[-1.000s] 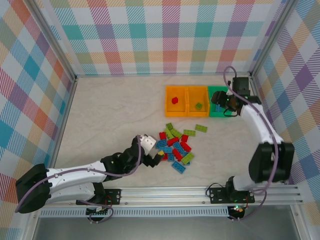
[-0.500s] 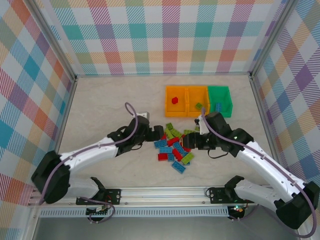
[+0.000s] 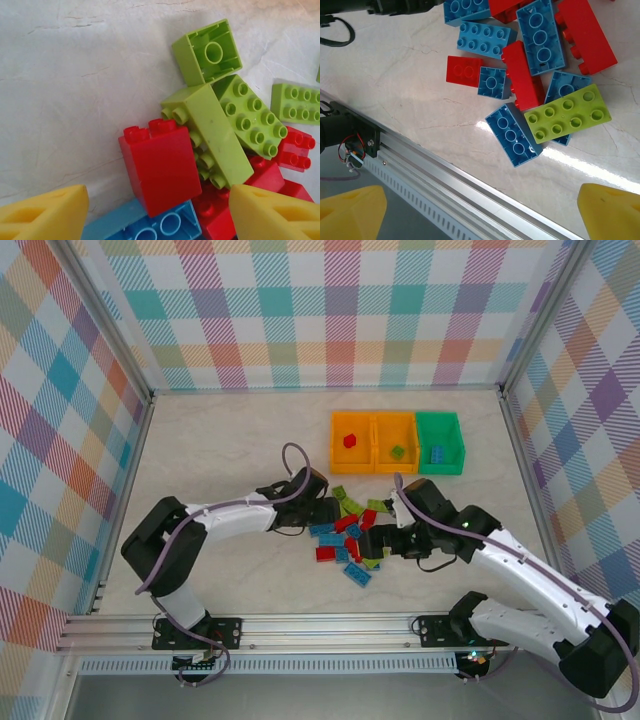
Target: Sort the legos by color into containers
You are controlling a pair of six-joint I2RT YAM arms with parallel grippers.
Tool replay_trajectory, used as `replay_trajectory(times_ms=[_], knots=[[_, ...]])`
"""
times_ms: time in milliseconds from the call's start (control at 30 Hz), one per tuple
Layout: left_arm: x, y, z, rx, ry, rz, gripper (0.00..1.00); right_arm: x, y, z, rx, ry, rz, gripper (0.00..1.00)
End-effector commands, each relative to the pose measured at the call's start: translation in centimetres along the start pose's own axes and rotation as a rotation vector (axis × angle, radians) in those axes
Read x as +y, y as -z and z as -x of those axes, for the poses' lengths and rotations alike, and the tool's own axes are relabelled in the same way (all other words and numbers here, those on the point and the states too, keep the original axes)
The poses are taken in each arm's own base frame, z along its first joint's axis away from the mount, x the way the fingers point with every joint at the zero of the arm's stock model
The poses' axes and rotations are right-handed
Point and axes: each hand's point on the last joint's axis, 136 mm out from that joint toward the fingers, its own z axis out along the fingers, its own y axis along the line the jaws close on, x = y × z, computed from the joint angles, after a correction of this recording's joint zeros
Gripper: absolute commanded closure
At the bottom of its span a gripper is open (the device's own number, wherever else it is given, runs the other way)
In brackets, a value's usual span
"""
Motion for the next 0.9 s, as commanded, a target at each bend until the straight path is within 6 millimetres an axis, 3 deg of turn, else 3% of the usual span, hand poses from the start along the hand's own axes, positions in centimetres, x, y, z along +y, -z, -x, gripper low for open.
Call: replay_trajectory(times_ms=[0, 300, 600, 733, 867], knots=[[0.5, -0.8, 0.4, 0.005, 0.0, 0.04, 0.28, -0.4, 0.0, -0.4, -0.001, 0.0, -0.013, 0.01], [3.1, -1.9, -0.2, -0.015, -0.005, 0.135, 0.4, -0.6, 0.4, -0.3, -0.037, -0.013, -0.011, 0.0], [4.6, -1.1, 0.3, -0.06, -0.03, 0.199, 0.55, -0.1, 0.4, 0.3, -0.053, -0.013, 0.001, 0.0], [3.7, -0.2, 1.1, -0.085, -0.05, 0.172, 0.73, 0.1, 0.4, 0.6, -0.06, -0.014, 0.01, 0.0], [0.6, 2.6, 2.8, -0.135, -0.092, 0.073, 0.75, 0.7, 1.2, 1.4, -0.117, -0.006, 0.035, 0.0]])
